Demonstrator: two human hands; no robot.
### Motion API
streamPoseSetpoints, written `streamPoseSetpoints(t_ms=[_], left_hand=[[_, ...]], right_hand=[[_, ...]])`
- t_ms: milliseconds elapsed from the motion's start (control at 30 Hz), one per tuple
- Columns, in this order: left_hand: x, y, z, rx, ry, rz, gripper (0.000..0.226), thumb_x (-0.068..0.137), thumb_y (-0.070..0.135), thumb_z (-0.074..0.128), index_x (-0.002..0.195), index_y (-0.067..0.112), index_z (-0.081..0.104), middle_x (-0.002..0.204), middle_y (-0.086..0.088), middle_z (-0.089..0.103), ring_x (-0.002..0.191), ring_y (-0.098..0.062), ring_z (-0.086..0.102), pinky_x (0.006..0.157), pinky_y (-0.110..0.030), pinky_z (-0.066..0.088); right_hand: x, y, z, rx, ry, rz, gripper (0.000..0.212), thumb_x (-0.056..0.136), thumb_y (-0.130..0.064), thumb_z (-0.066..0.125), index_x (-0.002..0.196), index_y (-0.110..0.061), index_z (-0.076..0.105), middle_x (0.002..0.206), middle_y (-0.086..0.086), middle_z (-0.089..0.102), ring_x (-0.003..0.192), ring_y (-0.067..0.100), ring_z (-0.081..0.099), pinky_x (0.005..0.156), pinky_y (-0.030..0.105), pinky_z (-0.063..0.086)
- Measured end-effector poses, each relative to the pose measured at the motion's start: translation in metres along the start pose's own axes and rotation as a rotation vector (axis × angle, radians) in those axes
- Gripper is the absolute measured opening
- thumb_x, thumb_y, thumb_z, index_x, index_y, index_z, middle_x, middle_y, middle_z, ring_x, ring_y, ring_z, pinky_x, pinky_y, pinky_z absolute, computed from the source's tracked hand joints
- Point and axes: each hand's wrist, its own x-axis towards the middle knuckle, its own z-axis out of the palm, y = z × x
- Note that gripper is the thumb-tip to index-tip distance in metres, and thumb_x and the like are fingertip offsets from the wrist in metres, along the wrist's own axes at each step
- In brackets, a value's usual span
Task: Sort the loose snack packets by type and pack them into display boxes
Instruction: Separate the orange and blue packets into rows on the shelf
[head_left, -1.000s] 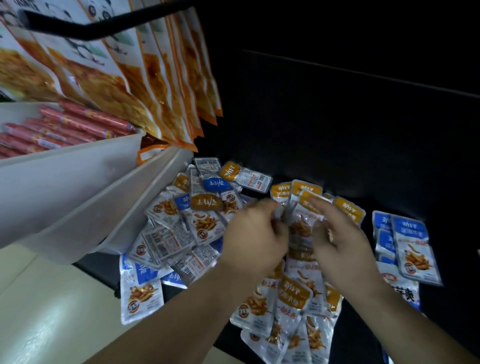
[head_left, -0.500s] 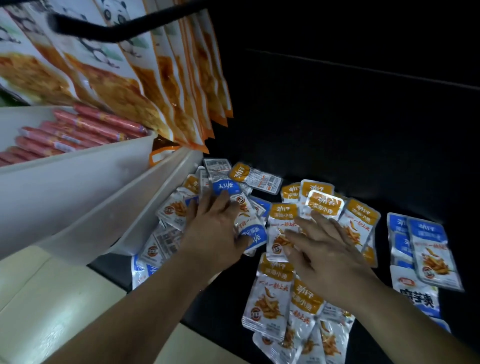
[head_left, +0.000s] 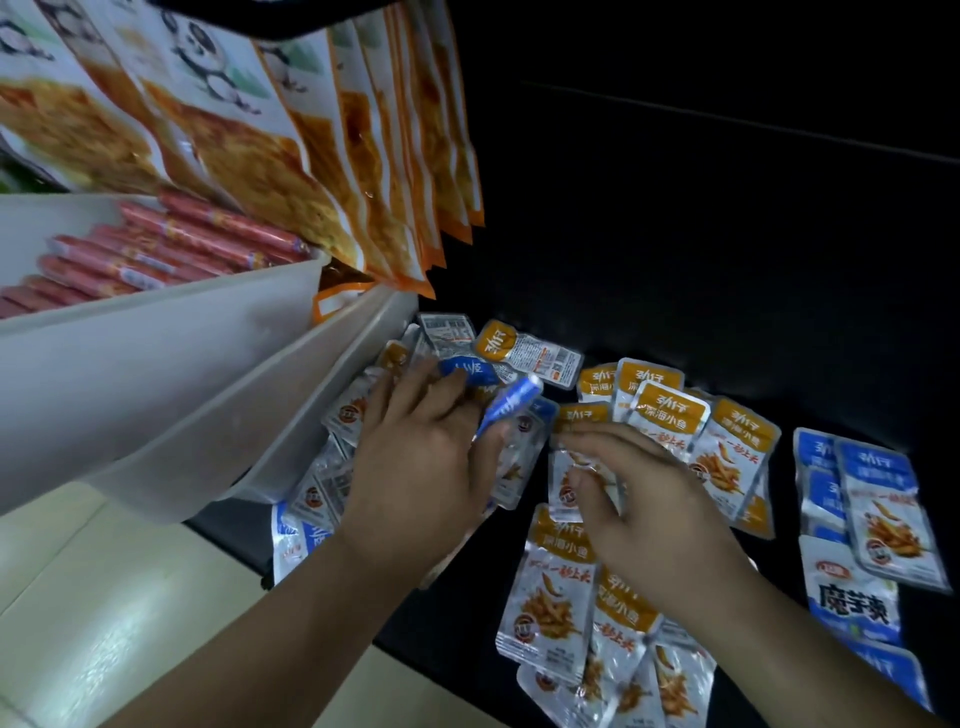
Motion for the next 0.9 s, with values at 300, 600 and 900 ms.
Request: streamPoseSetpoints(t_ms=[300,600,900], left_hand=[[-0.003,0.045,-0.016,-0.669,-0.069,0.099,0.036,0.110,0.035,0.042,0.119,0.017,0.072,0.118,0.006,0.070,0.117,-0.010,0.062,0.099,-0.037,0.050],[0.013,0.014,0.028,0.100,-0.407,-0.050,0.090,0.073,0.078,0.063,0.144,0.024,0.052,0.154,0.001,0.044,0.151,-0.028,0.028,0.124,-0.052,0.024],[0.007,0.011,0.027,0.158,-0.242,0.037,0.037,0.085,0.036,0.051,0.102,0.011,0.073,0.111,-0.009,0.075,0.118,-0.032,0.066,0.100,-0.056,0.050]], right_hand=[[0.004,-0.038,-0.011,0.462,0.081,0.143,0.032,0.091,-0.008,0.073,0.103,-0.037,0.067,0.090,-0.013,0.071,0.083,0.006,0.069,0.066,0.018,0.055],[0.000,-0.024,-0.021,0.570,0.165,0.465,0.039,0.084,-0.014,0.084,0.105,-0.032,0.057,0.080,-0.002,0.072,0.061,0.014,0.067,0.048,0.022,0.053],[-0.004,-0.021,-0.023,0.679,0.149,0.518,0.037,0.086,-0.008,0.080,0.110,-0.029,0.061,0.082,-0.015,0.077,0.074,0.001,0.074,0.059,0.018,0.056]])
